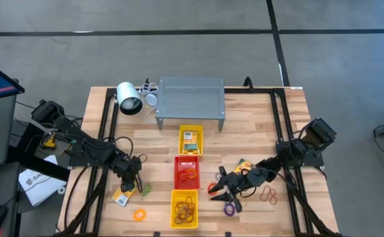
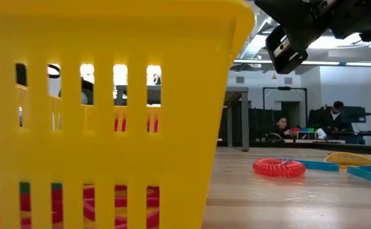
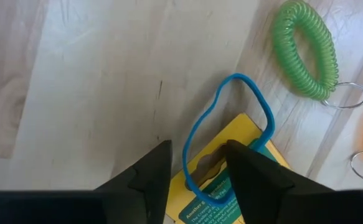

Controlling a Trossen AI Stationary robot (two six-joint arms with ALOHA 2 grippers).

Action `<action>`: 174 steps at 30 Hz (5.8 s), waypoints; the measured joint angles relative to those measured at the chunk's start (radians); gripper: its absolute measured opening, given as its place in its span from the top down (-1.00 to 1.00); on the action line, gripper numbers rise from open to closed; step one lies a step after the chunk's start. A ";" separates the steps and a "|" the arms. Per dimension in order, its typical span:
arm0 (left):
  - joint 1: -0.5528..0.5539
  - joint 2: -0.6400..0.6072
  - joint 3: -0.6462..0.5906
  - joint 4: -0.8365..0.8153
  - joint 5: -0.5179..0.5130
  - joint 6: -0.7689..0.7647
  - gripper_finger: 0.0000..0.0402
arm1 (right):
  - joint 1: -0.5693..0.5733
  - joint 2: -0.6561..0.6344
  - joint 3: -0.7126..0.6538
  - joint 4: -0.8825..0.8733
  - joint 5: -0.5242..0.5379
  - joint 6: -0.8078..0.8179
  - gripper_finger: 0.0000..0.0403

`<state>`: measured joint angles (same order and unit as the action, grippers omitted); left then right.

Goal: Pick & Place Office Desk Supplies
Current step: Put the blue rubber band into the bottom yellow bin

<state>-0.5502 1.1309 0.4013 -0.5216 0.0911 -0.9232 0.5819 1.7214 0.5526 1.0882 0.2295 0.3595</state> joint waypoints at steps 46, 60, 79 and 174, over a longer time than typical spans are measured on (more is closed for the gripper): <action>0.109 -0.299 -0.003 0.175 -0.045 0.222 0.99 | -0.001 -0.001 0.000 0.017 0.005 -0.001 0.37; 0.131 -0.299 -0.002 0.483 -0.255 0.550 0.99 | -0.047 0.060 0.109 0.072 0.093 -0.011 0.37; 0.131 -0.206 -0.002 0.712 -0.519 0.710 0.99 | -0.241 0.403 0.471 0.176 -0.086 -0.046 0.37; 0.128 -0.214 -0.003 0.784 -0.442 0.758 0.88 | -0.321 0.438 0.689 -0.108 -0.259 -0.097 0.99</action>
<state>-0.4225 0.9173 0.3985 0.2623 -0.3504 -0.1650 0.2607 2.1590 1.2419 0.9798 -0.0299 0.2621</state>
